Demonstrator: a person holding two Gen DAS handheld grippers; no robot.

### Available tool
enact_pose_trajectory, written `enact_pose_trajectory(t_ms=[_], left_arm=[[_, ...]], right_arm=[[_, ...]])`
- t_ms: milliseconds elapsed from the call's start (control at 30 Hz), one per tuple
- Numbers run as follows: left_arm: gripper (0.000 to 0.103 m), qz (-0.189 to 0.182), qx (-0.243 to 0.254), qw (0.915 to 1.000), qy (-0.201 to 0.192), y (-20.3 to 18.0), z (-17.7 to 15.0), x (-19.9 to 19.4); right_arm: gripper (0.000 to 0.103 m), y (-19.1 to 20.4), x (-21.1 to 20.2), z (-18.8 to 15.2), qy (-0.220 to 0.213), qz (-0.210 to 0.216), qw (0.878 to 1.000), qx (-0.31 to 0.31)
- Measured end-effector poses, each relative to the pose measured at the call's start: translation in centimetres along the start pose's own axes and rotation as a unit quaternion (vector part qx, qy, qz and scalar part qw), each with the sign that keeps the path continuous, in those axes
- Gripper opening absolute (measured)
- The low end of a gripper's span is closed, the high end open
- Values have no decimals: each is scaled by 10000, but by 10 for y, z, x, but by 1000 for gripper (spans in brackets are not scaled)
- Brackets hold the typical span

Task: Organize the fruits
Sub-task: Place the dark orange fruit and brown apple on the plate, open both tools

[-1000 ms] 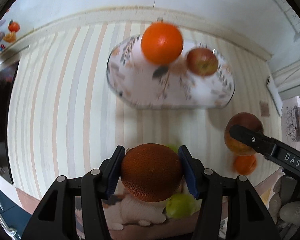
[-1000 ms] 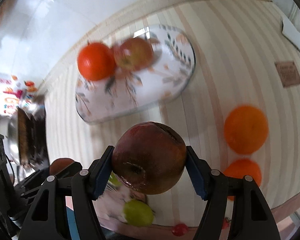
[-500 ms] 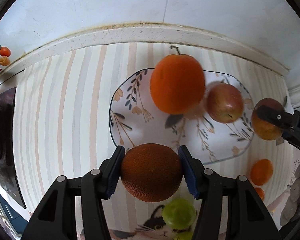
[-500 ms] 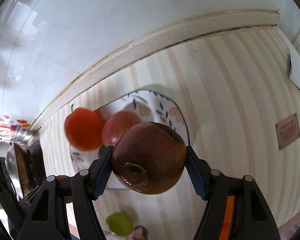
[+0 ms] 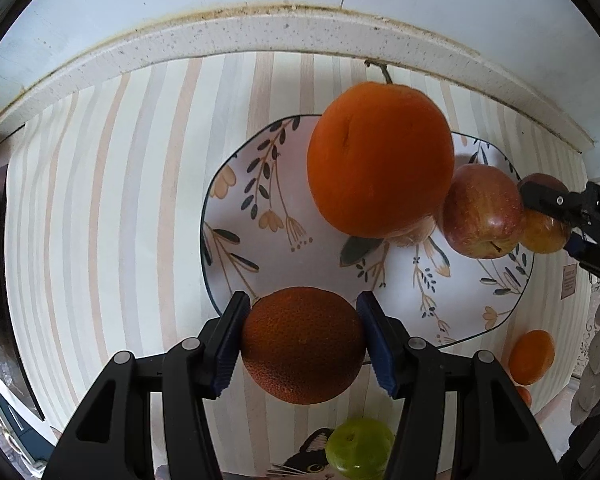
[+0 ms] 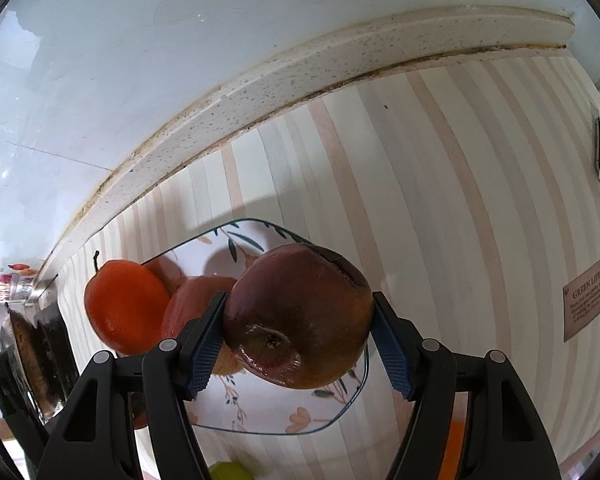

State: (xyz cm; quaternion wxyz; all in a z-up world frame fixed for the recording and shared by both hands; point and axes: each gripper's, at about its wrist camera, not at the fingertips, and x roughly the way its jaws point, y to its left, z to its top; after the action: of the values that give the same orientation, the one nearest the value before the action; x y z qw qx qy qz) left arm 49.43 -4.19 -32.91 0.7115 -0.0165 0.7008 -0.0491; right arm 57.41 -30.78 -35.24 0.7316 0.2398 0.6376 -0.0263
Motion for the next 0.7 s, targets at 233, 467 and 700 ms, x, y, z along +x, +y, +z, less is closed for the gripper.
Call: enact_pose_trajectory(t_ms=[233,467,700], left_arm=[[54,49,-56,9998,158,1,5,14],[63,-202,-215,9995,114,8,10,13],[88,-170,-130,9997,-116,7,13,-8]], right_arm=[[74,9,4,6,12,-62,9999,-98],[82,10,2,9,77,-55,9999,-122],[89,10,-16,-4,-9,-252,9990,-370]])
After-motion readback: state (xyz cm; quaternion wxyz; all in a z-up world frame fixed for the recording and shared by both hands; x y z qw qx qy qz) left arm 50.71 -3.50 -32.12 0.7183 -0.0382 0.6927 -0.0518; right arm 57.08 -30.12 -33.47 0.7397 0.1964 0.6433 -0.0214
